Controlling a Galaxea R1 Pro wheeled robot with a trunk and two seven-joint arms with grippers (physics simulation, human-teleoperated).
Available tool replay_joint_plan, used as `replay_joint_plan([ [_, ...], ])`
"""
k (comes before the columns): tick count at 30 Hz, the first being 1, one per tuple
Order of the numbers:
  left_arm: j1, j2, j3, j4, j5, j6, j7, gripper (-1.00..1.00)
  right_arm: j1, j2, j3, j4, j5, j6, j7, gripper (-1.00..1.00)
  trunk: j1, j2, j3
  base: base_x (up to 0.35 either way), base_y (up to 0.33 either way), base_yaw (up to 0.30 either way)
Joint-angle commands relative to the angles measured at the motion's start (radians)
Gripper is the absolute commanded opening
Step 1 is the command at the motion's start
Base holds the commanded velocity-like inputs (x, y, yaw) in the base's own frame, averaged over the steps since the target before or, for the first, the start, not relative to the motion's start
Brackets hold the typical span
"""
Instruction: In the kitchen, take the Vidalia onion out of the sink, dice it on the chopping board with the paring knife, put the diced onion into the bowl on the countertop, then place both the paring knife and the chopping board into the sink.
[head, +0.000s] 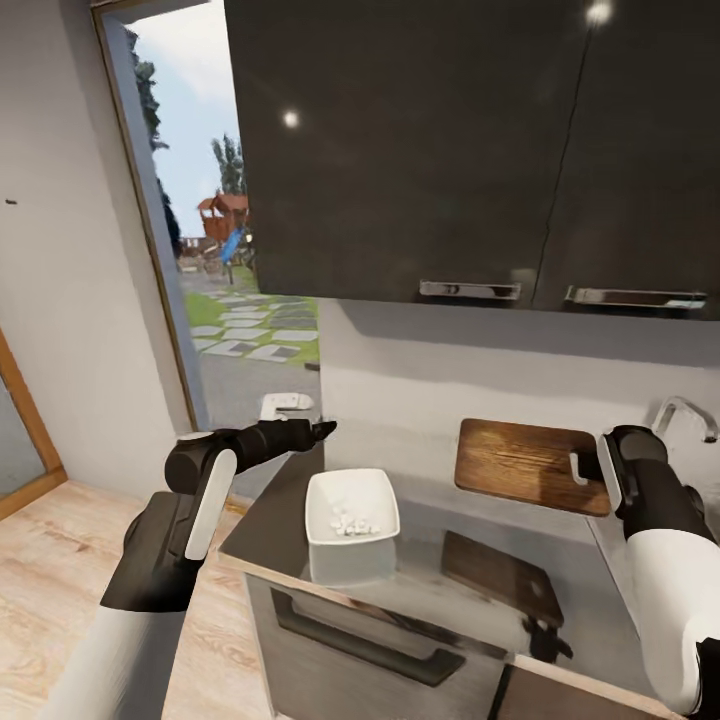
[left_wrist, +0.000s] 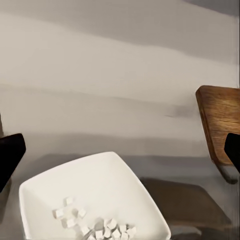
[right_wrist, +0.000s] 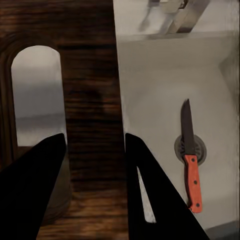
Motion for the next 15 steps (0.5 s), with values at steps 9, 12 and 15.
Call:
replay_joint_plan([
  [9, 0.0, 0.0, 0.0, 0.0, -0.002, 0.005, -0.004, 1.0, -0.001, 0.0, -0.001, -0.001, 0.004, 0.004, 0.006, -1.0, 0.0, -0.001, 0.0, 0.0, 0.0, -0.259],
  [12, 0.0, -0.001, 0.001, 0.0, -0.001, 0.005, -0.003, 1.0, -0.001, 0.0, -0.001, -0.001, 0.004, 0.004, 0.006, -1.0, 0.0, -0.001, 0.0, 0.0, 0.0, -0.242],
  [15, 0.0, -0.002, 0.002, 0.031, -0.001, 0.006, -0.003, 1.0, -0.001, 0.001, -0.001, -0.001, 0.004, 0.004, 0.006, -1.0, 0.0, -0.001, 0.0, 0.0, 0.0, -0.25],
])
